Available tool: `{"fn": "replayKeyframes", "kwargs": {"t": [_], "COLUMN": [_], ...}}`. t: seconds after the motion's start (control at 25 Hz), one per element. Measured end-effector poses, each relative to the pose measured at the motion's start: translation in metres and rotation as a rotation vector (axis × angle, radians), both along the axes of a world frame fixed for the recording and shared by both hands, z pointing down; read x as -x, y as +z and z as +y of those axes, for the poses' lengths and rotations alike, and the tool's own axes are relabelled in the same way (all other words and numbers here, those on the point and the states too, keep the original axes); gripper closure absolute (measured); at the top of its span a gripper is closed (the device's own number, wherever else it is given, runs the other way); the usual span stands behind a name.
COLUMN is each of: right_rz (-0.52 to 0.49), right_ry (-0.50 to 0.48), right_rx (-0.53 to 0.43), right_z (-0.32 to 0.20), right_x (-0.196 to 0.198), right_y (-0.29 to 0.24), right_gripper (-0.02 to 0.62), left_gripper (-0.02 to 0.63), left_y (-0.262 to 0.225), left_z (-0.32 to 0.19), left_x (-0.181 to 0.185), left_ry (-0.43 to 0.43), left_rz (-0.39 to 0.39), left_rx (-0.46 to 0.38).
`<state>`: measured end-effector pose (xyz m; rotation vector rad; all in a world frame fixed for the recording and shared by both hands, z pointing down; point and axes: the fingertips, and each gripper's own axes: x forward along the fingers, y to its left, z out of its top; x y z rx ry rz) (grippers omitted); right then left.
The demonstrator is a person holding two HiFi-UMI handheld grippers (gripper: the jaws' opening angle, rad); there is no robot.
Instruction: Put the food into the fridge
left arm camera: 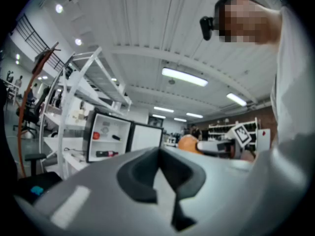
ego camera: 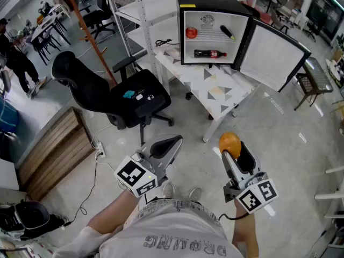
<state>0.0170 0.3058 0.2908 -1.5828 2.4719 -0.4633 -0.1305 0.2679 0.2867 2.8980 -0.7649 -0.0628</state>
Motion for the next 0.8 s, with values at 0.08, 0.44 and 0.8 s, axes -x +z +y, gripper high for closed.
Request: {"fn": "replayKeyframes", "kwargs": {"t": [0.08, 0.44, 0.8], "right_rz": [-0.017, -0.022, -0.024], "right_ry": [0.012, 0.011, -0.010], "right_rx": [-0.008, -0.019, -0.019], "right_z": [0.002, 0.009, 0.017], "right_x": [-0.005, -0.020, -0.048], "right_y": [-0.001, 0.001, 0.004], "right_gripper": [0.331, 0.331, 0.331], "left_gripper": [0.598, 0.598, 0.598], "left_y": [0.002, 0.007, 0.005], "left_z": [0.002, 0.011, 0.024], "left_x": [-0.002, -0.011, -0.038], "left_ry": [0.003, -0.022, -0.047], "left_rz": [-0.002, -0.013, -0.023], "left_rx": [-0.003, 0.010, 0.006]}}
